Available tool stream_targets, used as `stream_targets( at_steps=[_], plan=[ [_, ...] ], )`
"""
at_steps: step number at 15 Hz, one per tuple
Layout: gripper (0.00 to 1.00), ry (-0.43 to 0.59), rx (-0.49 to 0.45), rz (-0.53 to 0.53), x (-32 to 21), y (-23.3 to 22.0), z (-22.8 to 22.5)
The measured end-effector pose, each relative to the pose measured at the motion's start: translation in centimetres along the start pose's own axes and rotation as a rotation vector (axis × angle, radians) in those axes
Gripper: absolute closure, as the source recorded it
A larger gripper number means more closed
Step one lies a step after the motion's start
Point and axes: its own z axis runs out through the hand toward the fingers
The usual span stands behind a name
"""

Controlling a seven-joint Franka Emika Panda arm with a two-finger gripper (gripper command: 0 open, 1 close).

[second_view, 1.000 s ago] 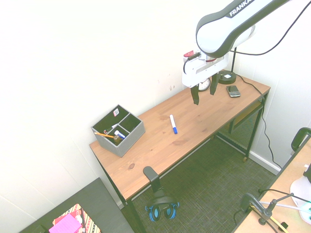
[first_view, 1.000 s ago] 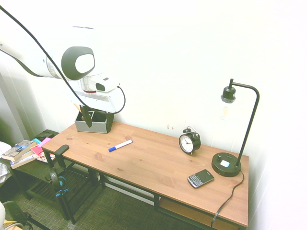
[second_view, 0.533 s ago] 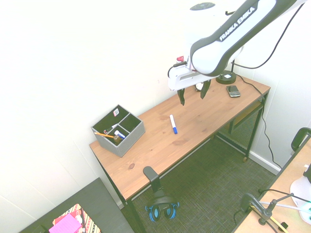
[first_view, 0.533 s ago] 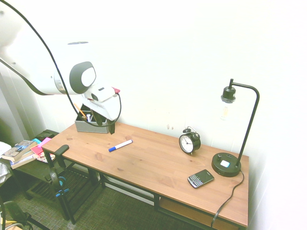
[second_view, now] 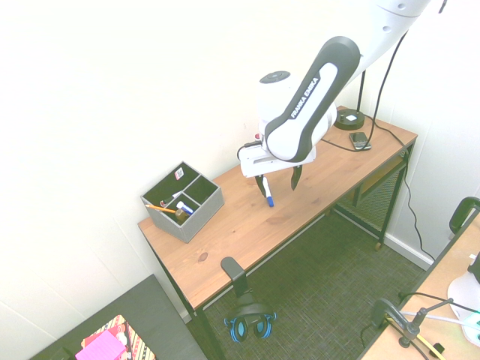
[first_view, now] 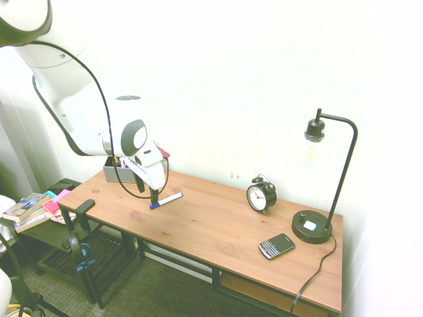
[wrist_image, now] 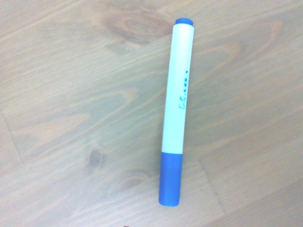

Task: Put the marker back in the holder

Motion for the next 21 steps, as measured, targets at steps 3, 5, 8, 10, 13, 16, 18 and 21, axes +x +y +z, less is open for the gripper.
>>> stream_targets(
  at_steps=[3,5,8,10,13,16,18,21],
  plan=[
    [1.0,-0.007,-0.012,0.018,0.1,-1.0,2.0],
    [1.0,-0.001,-0.011,0.024,0.5,-1.7,2.9],
    [1.0,0.012,-0.018,0.029,1.1,-2.4,4.7],
    [1.0,0.014,-0.013,0.031,1.1,-2.8,5.5],
    [1.0,0.01,-0.006,0.032,1.2,-3.2,5.4],
    [1.0,0.016,-0.004,0.026,1.4,-3.3,5.8],
    [1.0,0.017,0.0,0.017,1.0,-3.5,5.8],
    [1.0,0.016,0.003,0.013,0.7,-3.8,5.8]
  ],
)
